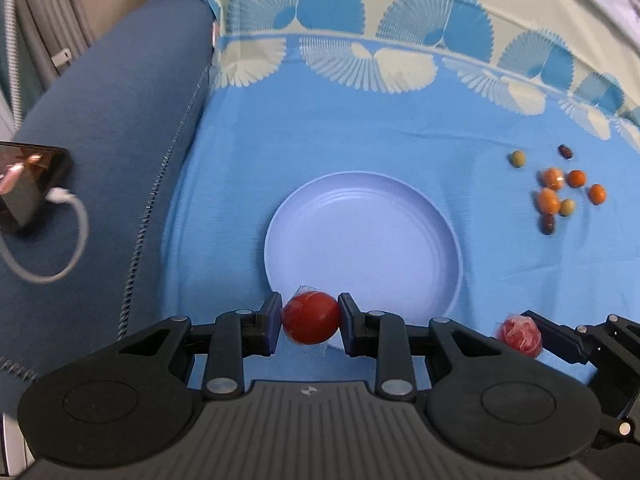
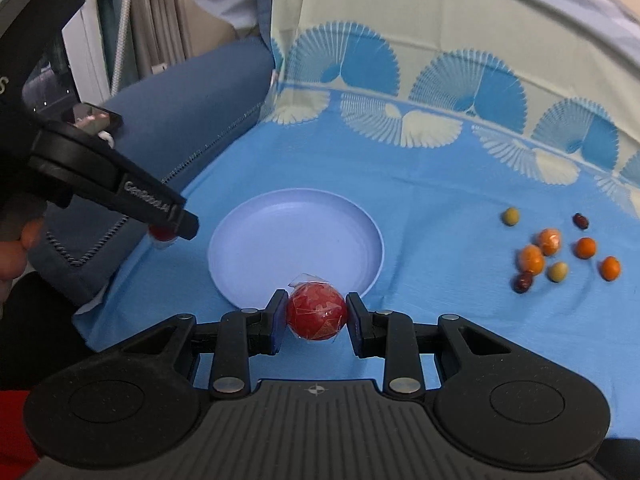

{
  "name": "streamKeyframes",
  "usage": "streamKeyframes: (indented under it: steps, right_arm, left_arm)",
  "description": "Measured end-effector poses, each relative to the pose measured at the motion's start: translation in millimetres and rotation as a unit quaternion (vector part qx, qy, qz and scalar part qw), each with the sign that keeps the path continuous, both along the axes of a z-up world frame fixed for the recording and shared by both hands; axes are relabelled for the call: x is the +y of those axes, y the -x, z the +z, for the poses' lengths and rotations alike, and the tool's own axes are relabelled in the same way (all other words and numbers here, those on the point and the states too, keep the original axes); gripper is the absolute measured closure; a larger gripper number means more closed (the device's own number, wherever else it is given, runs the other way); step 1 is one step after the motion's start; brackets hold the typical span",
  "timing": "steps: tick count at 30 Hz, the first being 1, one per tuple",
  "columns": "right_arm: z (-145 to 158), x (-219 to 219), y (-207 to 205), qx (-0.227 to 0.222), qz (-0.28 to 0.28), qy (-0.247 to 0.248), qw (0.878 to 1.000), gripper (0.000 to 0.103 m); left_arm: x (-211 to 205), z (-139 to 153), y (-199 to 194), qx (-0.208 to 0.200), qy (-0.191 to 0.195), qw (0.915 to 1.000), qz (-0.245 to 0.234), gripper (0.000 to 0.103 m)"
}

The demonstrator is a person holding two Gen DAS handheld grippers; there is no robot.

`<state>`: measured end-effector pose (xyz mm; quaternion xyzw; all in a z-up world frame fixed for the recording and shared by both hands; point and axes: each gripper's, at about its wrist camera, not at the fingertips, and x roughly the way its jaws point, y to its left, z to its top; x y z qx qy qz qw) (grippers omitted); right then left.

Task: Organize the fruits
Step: 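Carry both red fruits to the plate and open both tools to release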

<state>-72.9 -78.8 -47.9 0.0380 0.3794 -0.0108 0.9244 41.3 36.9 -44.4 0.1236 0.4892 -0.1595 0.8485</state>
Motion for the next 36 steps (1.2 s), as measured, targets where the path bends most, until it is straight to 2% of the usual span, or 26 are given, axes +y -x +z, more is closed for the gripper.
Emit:
streamKeyframes:
  steps: [12, 14, 15, 16, 17, 18, 19, 20, 21, 25, 28, 31, 36]
  right_arm:
    - [-58, -10, -85, 0.056, 0.016, 0.007, 0.998, 0.070]
    - [-65, -10, -93, 0.065, 0.020, 0.011, 0.998, 0.070]
    - [-69, -10, -97, 0.068, 0.022, 0.012, 0.997, 0.070]
    - [-70, -11, -101, 0.070, 0.023, 0.012, 0.997, 0.067]
    - [-70, -13, -104, 0.069, 0.024, 0.013, 0.997, 0.053]
    - [-67, -13, -107, 0.064, 0.027, 0.015, 0.997, 0.044]
    - [-64, -14, -107, 0.054, 0.029, 0.018, 0.998, 0.027]
    - [-58, -16, -106, 0.042, 0.027, 0.022, 0.999, 0.016]
    - [-52, -17, -104, 0.030, 0.024, 0.027, 0.999, 0.014]
    - [-33, -22, -82, 0.028, 0.024, 0.011, 0.999, 0.006]
    - [-25, -22, -51, 0.047, 0.013, -0.018, 0.999, 0.005]
    - [-16, -18, -16, 0.056, -0.001, -0.034, 0.998, 0.004]
    - [2, -9, 27, 0.027, -0.009, -0.024, 0.999, 0.001]
  left_arm:
    - [-29, -64, -61, 0.037, -0.036, 0.9986, -0.014, 0.070]
    - [-31, -69, -67, 0.034, -0.037, 0.9986, -0.016, 0.065]
    - [-32, -68, -69, 0.030, -0.034, 0.9988, -0.018, 0.050]
    - [-32, -64, -71, 0.020, -0.028, 0.9992, -0.019, 0.025]
    - [-31, -59, -70, 0.006, -0.021, 0.9996, -0.017, 0.012]
    - [-29, -50, -69, -0.016, -0.012, 0.9997, -0.013, 0.001]
    - [-26, -41, -67, -0.038, -0.004, 0.9993, -0.008, 0.000]
    - [-24, -33, -64, -0.051, 0.003, 0.9986, -0.009, 0.000]
    - [-21, -26, -61, -0.058, 0.005, 0.9982, -0.015, 0.000]
    - [-6, -13, -35, -0.055, -0.018, 0.9983, -0.007, 0.000]
    - [7, -11, -4, -0.028, -0.033, 0.9990, 0.010, 0.000]
    - [21, -9, 28, -0.006, -0.031, 0.9993, 0.023, 0.000]
    - [39, 1, 72, -0.009, -0.032, 0.9990, 0.029, 0.000]
